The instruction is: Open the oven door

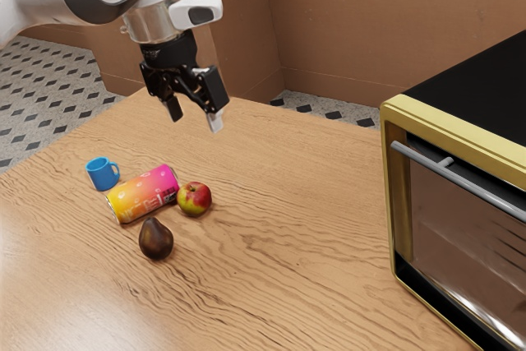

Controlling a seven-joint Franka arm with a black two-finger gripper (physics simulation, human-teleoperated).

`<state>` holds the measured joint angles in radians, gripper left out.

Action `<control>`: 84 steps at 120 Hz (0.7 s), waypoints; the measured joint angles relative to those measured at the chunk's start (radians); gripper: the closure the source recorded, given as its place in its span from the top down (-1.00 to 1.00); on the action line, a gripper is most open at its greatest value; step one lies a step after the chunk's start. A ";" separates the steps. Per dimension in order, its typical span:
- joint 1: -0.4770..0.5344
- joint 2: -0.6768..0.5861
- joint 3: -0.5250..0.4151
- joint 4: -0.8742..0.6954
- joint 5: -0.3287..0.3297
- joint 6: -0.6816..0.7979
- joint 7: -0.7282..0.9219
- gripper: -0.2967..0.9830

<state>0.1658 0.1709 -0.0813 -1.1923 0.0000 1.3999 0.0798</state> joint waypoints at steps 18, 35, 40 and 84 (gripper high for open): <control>0.001 0.000 0.000 0.000 -0.001 -0.005 0.011 0.54; 0.200 -0.283 -0.279 0.107 -0.005 -0.005 0.209 0.54; 0.069 -0.360 -0.412 0.009 -0.034 0.027 0.319 0.53; -0.132 -0.305 -0.640 -0.222 -0.148 0.346 1.100 0.53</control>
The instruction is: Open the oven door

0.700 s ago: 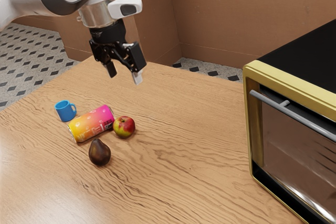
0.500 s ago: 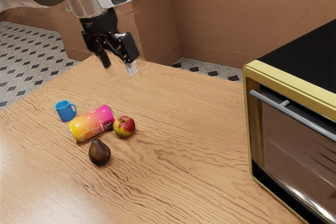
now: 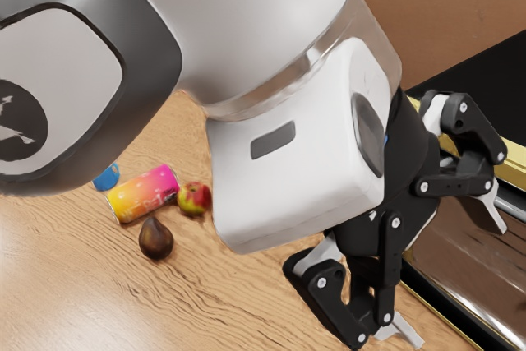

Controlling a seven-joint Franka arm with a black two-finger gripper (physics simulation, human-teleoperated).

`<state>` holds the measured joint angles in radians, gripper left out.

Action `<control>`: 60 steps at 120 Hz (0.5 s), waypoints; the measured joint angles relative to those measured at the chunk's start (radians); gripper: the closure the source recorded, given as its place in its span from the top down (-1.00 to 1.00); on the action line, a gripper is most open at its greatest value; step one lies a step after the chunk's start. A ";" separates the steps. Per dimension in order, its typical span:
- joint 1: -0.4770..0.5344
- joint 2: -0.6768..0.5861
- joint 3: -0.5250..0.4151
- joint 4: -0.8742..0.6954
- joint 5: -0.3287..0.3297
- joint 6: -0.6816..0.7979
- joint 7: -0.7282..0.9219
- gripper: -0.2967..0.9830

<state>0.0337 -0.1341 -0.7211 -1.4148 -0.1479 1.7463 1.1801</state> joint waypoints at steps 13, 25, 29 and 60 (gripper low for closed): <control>0.000 0.048 -0.009 -0.011 0.059 0.032 0.115 0.53; -0.004 0.096 -0.010 -0.013 0.097 0.051 0.202 0.53; -0.003 0.108 -0.011 -0.013 0.110 0.055 0.227 0.53; -0.001 0.186 -0.012 -0.007 0.173 0.090 0.373 0.53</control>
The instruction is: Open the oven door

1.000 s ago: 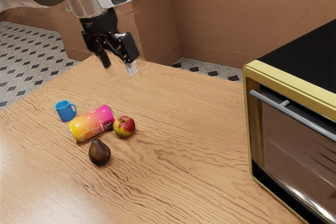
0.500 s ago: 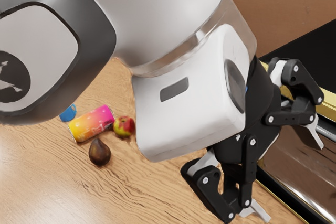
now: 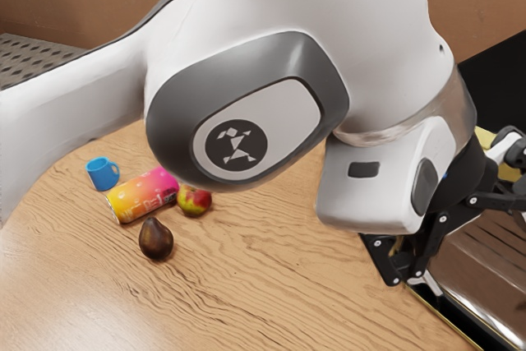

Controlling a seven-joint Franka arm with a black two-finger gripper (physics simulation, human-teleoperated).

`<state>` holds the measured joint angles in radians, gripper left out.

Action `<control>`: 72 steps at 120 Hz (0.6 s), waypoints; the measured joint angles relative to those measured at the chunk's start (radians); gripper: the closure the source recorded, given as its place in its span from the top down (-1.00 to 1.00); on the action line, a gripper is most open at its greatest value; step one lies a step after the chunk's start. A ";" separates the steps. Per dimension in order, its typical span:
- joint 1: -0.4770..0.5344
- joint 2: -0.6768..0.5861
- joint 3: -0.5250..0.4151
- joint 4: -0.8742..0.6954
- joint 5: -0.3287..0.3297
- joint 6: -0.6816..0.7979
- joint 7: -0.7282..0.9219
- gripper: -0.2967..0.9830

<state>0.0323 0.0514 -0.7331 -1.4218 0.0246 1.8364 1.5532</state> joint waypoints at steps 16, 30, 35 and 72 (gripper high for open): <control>-0.017 0.003 0.018 0.001 0.012 0.008 0.055 0.53; -0.018 0.002 0.047 0.001 0.014 0.012 0.094 0.53; -0.009 -0.003 0.053 0.001 0.013 0.012 0.106 0.53; 0.010 -0.084 0.138 -0.086 -0.015 0.041 0.130 0.53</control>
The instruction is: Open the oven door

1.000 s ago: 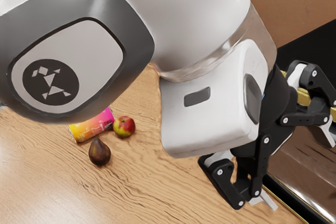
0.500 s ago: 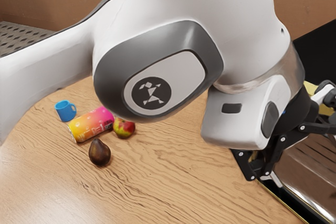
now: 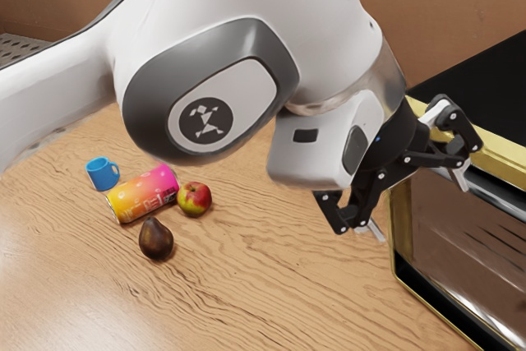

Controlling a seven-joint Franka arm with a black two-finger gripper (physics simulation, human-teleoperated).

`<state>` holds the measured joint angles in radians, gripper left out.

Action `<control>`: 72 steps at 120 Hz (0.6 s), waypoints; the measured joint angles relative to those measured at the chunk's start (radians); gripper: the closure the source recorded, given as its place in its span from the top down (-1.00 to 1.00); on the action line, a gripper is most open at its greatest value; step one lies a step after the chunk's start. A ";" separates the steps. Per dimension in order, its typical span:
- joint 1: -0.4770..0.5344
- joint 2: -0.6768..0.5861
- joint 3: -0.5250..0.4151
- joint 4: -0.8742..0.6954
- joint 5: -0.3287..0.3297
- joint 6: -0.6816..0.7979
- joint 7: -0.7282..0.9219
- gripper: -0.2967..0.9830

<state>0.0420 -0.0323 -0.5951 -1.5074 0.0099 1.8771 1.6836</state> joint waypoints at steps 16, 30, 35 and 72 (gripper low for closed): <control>-0.010 0.020 0.003 0.022 -0.006 0.003 -0.041 0.53; -0.047 0.046 0.027 0.036 -0.038 0.001 -0.081 0.53; -0.053 0.052 0.031 0.037 -0.045 0.000 -0.095 0.53; -0.014 0.070 0.048 0.056 -0.050 0.011 -0.206 0.53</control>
<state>0.0279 0.0373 -0.5476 -1.4514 -0.0400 1.8881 1.4774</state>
